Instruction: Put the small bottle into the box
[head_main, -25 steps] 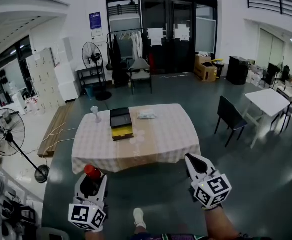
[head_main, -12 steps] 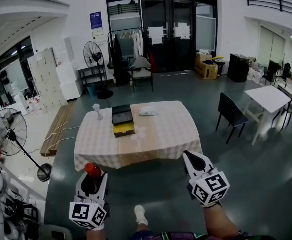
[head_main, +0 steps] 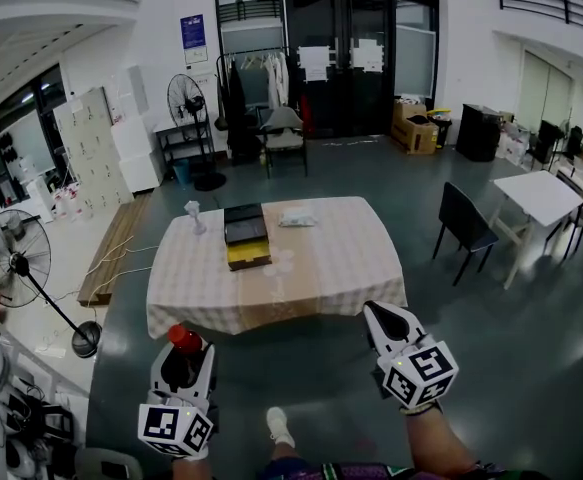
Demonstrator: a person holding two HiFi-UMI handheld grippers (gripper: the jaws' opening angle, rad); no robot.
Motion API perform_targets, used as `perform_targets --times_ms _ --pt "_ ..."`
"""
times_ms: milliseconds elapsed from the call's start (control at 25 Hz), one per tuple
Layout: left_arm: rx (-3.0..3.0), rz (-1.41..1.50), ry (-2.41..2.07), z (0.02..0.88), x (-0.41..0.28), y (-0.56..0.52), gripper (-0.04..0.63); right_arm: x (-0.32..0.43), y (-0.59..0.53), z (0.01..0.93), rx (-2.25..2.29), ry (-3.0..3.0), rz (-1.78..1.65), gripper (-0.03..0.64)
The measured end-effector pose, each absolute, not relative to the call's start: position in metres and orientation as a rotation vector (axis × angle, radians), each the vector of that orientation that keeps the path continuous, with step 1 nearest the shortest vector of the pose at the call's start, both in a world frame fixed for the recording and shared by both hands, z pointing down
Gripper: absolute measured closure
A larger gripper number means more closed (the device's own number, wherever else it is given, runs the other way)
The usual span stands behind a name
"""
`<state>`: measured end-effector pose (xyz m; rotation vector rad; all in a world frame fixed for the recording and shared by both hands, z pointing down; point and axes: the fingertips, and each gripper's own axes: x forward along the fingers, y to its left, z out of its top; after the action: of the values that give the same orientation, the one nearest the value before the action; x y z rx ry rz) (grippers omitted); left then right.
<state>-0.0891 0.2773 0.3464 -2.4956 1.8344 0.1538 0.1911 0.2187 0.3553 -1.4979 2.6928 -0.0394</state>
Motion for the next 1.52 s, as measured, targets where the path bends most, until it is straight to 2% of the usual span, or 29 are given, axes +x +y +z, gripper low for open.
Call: perform_targets --times_ms 400,760,1080,1200,1520 --pt "-2.476 0.172 1.810 0.330 -0.103 0.197 0.353 0.172 0.138 0.331 -1.488 2.704 -0.013 0.614" --pt "-2.458 0.213 1.800 0.314 -0.168 0.102 0.354 0.103 0.039 0.316 -1.468 2.725 -0.036 0.614" --pt "-2.482 0.123 1.783 0.311 -0.214 -0.002 0.354 0.048 -0.056 0.295 -1.459 2.728 -0.046 0.614" --pt "-2.454 0.037 1.803 0.323 -0.231 -0.032 0.353 0.028 -0.080 0.301 -1.471 2.741 -0.054 0.614" --pt "-2.519 0.055 1.793 0.341 -0.244 -0.085 0.354 0.007 -0.131 0.328 -1.491 2.789 -0.107 0.614"
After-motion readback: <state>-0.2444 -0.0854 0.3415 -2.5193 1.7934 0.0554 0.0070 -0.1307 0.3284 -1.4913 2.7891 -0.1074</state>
